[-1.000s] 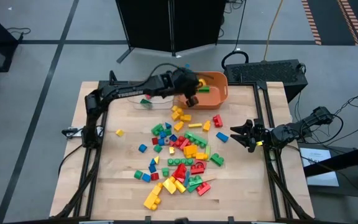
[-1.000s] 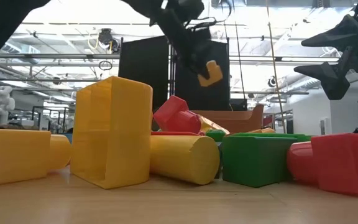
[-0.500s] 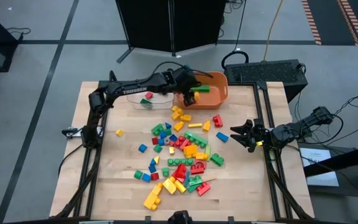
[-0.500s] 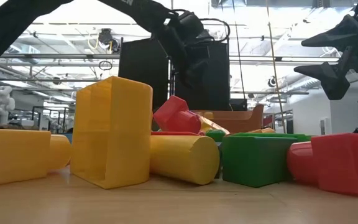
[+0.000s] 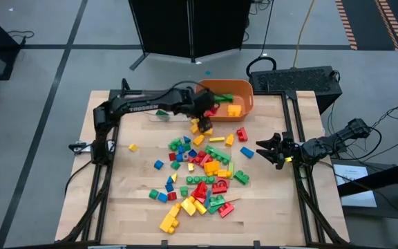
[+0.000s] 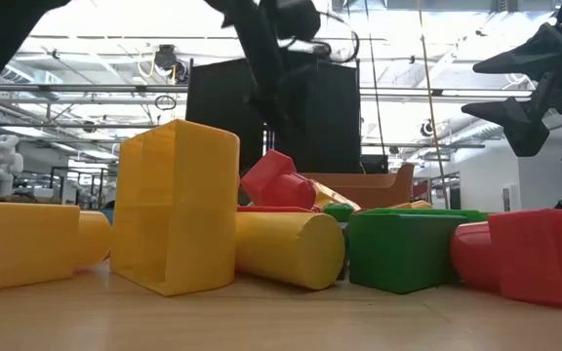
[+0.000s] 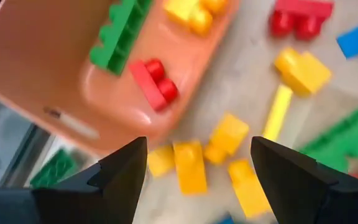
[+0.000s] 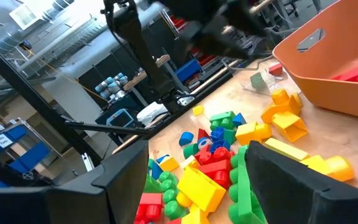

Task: Sort blocks by size
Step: Put the big yellow game piece into the orange bin

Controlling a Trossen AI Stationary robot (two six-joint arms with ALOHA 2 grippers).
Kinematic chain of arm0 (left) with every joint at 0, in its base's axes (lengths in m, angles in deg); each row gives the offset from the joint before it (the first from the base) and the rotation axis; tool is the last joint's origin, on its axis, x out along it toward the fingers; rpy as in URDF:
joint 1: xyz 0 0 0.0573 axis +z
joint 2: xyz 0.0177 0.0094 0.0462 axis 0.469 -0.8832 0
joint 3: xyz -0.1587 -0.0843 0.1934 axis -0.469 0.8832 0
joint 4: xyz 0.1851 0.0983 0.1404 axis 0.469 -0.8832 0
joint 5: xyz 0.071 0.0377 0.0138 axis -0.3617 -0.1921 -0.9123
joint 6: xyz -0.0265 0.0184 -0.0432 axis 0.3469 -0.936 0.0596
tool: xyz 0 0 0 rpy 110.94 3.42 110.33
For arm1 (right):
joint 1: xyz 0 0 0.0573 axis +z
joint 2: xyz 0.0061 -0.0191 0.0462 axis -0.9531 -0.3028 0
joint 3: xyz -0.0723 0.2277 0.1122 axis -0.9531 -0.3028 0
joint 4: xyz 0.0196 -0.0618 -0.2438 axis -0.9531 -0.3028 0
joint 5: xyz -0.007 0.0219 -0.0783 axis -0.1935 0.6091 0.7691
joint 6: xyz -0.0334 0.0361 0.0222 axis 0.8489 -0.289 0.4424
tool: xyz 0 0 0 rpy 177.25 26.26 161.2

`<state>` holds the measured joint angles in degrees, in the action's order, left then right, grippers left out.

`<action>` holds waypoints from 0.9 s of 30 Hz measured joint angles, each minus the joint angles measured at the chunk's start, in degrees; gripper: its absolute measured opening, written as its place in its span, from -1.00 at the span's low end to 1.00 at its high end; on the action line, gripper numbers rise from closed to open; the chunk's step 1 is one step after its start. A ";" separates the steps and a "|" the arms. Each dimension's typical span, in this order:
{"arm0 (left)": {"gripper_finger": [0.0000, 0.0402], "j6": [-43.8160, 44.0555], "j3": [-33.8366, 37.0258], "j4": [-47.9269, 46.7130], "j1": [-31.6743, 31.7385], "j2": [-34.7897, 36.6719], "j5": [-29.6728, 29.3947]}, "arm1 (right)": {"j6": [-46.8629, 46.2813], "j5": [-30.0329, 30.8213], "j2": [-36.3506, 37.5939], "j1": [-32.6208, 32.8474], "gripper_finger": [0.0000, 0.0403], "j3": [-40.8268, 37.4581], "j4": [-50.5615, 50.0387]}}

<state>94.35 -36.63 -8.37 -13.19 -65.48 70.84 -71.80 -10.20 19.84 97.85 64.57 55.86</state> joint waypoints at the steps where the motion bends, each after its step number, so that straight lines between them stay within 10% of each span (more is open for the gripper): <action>1: 0.44 0.99 0.00 -1.28 -1.36 0.41 -2.02 | 0.00 0.00 0.00 0.00 0.29 0.00 0.00; 7: 0.44 9.02 4.63 -1.86 -8.00 0.71 -16.03 | 0.73 0.00 0.00 0.00 0.29 0.00 0.00; 27: 0.45 16.02 24.83 22.89 -8.17 0.64 -24.10 | 1.58 -0.02 0.00 0.00 0.29 0.00 0.00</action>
<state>110.37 -11.80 14.52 -21.36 -64.83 46.75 -70.22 -10.22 19.84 97.85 64.57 55.86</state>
